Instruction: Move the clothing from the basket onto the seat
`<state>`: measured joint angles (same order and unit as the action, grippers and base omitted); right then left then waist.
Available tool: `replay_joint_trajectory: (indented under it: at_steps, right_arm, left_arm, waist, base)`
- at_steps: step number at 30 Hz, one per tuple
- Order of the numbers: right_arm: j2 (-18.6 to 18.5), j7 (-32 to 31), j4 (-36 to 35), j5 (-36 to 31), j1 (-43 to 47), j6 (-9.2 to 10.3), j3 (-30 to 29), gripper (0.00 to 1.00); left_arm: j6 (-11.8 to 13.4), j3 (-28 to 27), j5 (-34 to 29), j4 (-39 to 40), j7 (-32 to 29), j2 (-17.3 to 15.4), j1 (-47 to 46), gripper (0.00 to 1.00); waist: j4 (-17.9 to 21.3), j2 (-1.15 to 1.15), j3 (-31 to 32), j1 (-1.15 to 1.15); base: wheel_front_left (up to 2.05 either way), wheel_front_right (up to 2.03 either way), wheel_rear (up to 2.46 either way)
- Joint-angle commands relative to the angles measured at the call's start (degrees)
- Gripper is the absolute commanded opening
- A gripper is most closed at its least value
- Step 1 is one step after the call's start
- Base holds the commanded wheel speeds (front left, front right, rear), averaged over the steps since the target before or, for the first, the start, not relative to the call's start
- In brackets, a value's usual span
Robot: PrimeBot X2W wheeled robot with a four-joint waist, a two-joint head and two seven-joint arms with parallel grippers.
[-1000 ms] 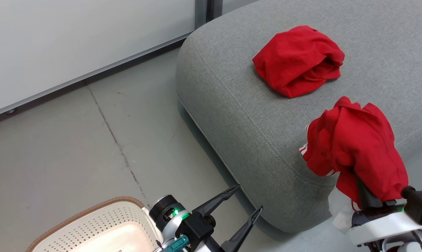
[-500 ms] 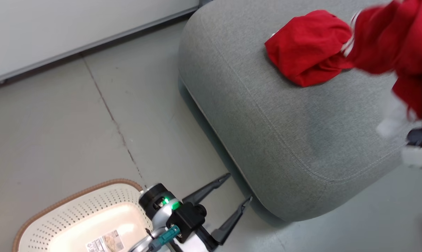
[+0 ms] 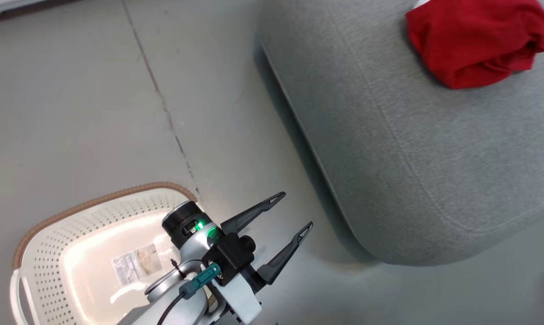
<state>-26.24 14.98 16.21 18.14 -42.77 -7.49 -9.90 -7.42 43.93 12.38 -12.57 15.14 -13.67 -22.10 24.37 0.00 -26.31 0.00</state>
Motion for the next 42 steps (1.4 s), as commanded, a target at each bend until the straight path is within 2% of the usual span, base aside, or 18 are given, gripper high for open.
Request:
replay_joint_trajectory:
  at_steps: [1,7,23,34,40,41,42]
  right_arm:
    - [-1.42,0.28,3.18,-0.66,-2.2,-0.01,-0.42,0.0]
    - [-4.52,0.28,14.15,-2.0,-8.01,-0.01,-0.4,0.0]
    - [-3.48,0.27,37.83,-3.34,-15.4,-0.01,5.68,0.0]
    - [-2.71,0.14,47.01,-3.4,-15.28,-0.01,7.71,0.0]
    - [-2.64,0.14,48.52,-2.82,-14.57,-0.01,7.93,0.0]
    - [-2.74,0.14,48.6,-2.76,-14.53,0.0,7.85,0.29]
    - [-2.48,0.14,48.73,-2.55,-14.36,0.0,8.0,0.45]
  left_arm:
    - [-0.09,-0.09,-0.28,0.17,-0.01,-0.52,-1.35,1.0]
    - [-0.09,0.72,-0.55,0.59,-0.01,-1.06,-3.99,1.0]
    - [-0.1,0.06,-1.18,1.24,-0.01,-0.97,-6.82,1.0]
    - [-0.1,-1.39,-2.0,1.58,-0.01,0.38,-5.18,1.0]
    - [-0.1,-1.99,-2.27,1.58,-0.01,0.54,-4.57,1.0]
    - [-0.1,-2.05,-2.33,1.69,-0.01,0.65,-4.46,1.0]
    - [-0.1,-2.04,-2.36,1.72,-0.01,0.76,-4.32,1.0]
  waist:
    - [-2.4,0.0,-2.78,0.0]
    - [-5.3,0.0,-6.62,0.0]
    - [-10.0,0.0,-13.99,0.0]
    - [-11.43,0.0,-14.91,0.0]
    - [-11.4,0.0,-13.92,0.0]
    - [-11.34,0.0,-13.7,0.0]
    - [-11.27,0.0,-13.39,0.0]
  base:
    - [0.0,0.0,0.0]
    - [0.0,0.0,0.0]
    - [0.0,0.0,0.0]
    - [0.0,0.0,0.0]
    - [0.0,0.0,0.0]
    - [0.0,0.0,0.0]
    - [0.0,0.0,0.0]
